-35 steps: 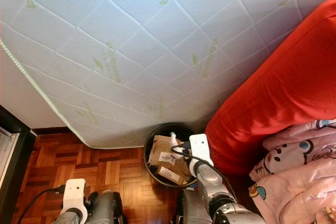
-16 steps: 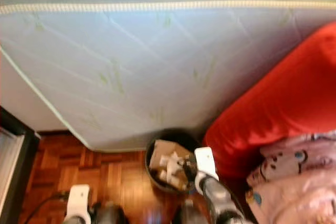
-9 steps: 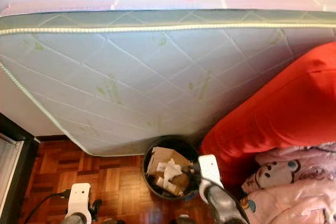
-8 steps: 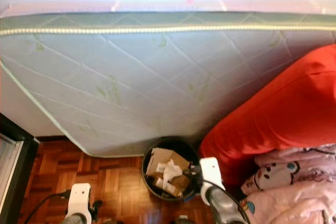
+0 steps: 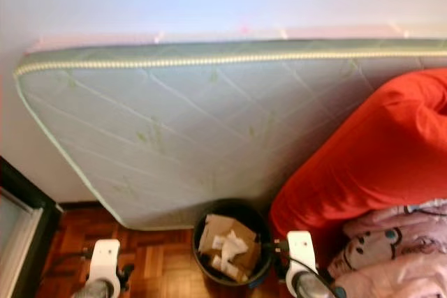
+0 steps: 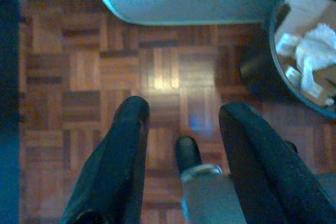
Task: Clean up the room
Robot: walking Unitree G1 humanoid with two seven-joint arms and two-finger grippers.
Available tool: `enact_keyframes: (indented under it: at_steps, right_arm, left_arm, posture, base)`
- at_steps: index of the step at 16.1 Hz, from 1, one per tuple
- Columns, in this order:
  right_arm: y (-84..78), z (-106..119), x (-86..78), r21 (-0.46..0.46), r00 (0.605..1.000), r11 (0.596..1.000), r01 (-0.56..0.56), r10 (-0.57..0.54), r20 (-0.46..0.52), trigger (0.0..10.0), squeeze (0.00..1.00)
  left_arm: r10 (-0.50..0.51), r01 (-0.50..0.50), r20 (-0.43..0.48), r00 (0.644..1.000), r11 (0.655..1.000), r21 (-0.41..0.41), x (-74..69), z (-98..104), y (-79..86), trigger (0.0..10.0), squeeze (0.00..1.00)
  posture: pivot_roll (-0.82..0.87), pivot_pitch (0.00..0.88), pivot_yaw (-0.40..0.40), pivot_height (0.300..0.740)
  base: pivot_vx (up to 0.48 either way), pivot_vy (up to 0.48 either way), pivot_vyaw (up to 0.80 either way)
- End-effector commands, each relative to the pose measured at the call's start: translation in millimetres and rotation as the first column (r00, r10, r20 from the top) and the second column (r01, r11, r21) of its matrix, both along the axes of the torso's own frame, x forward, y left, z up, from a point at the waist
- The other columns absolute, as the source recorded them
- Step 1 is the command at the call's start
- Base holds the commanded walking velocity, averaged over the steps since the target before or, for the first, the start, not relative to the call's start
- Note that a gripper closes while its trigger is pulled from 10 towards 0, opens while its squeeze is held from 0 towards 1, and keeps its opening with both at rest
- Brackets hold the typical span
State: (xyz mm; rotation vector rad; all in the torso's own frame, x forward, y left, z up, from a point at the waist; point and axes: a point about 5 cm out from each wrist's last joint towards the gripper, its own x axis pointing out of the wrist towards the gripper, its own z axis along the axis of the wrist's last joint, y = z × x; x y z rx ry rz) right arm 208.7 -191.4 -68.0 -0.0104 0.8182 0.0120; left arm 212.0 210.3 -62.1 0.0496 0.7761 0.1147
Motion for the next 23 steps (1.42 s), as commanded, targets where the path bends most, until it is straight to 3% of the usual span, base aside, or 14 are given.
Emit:
enact_keyframes:
  at_steps: [1, 6, 9, 13, 18, 23]
  right_arm:
    - [2.2, -2, -3.1, 0.028, 1.000, 0.999, 0.029, -0.029, -0.010, 10.0, 0.00]
    - [7.1, -6, -8.6, 0.048, 0.998, 0.997, 0.064, -0.064, -0.013, 10.0, 0.00]
    - [6.2, -11, -19.8, 0.039, 0.998, 0.998, 0.054, -0.052, -0.040, 10.0, 0.00]
    - [6.1, -11, -21.6, 0.043, 0.998, 0.998, 0.054, -0.053, -0.032, 10.0, 0.00]
    - [11.3, -13, -24.5, 0.051, 0.999, 0.998, 0.027, -0.024, -0.041, 10.0, 0.00]
    - [13.3, -12, -20.7, 0.057, 0.999, 0.998, 0.023, -0.021, -0.030, 10.0, 0.00]
  left_arm:
    - [-0.019, 0.019, -0.044, 0.999, 1.000, 0.003, -3.8, -4, -2.8, 10.0, 0.00]
    - [-0.035, 0.036, -0.029, 0.999, 0.999, 0.004, 3.6, -1, -11.4, 10.0, 0.00]
    - [-0.011, 0.011, -0.061, 0.998, 1.000, 0.000, -7.8, -8, -10.7, 10.0, 0.00]
    - [0.025, -0.024, -0.104, 0.994, 1.000, 0.005, -24.5, -16, -5.4, 10.0, 0.00]
    - [0.035, -0.035, -0.114, 0.993, 0.999, 0.004, -31.0, -19, -4.0, 10.0, 0.00]
    - [0.029, -0.028, -0.112, 0.993, 1.000, 0.009, -29.0, -17, -1.3, 10.0, 0.00]
  posture:
    - [-0.08, 0.000, -0.030, 0.740]
    - [-0.09, 0.000, -0.038, 0.740]
    - [-0.10, 0.000, -0.044, 0.740]
    - [-0.11, 0.000, -0.041, 0.740]
    - [-0.10, 0.000, -0.045, 0.740]
    - [-0.10, 0.000, -0.041, 0.740]
  base:
    - [0.000, 0.000, 0.00]
    - [0.000, 0.000, 0.00]
    - [0.000, 0.000, 0.00]
    - [0.000, 0.000, 0.00]
    - [-0.048, 0.000, 0.00]
    - [-0.274, 0.000, 0.00]
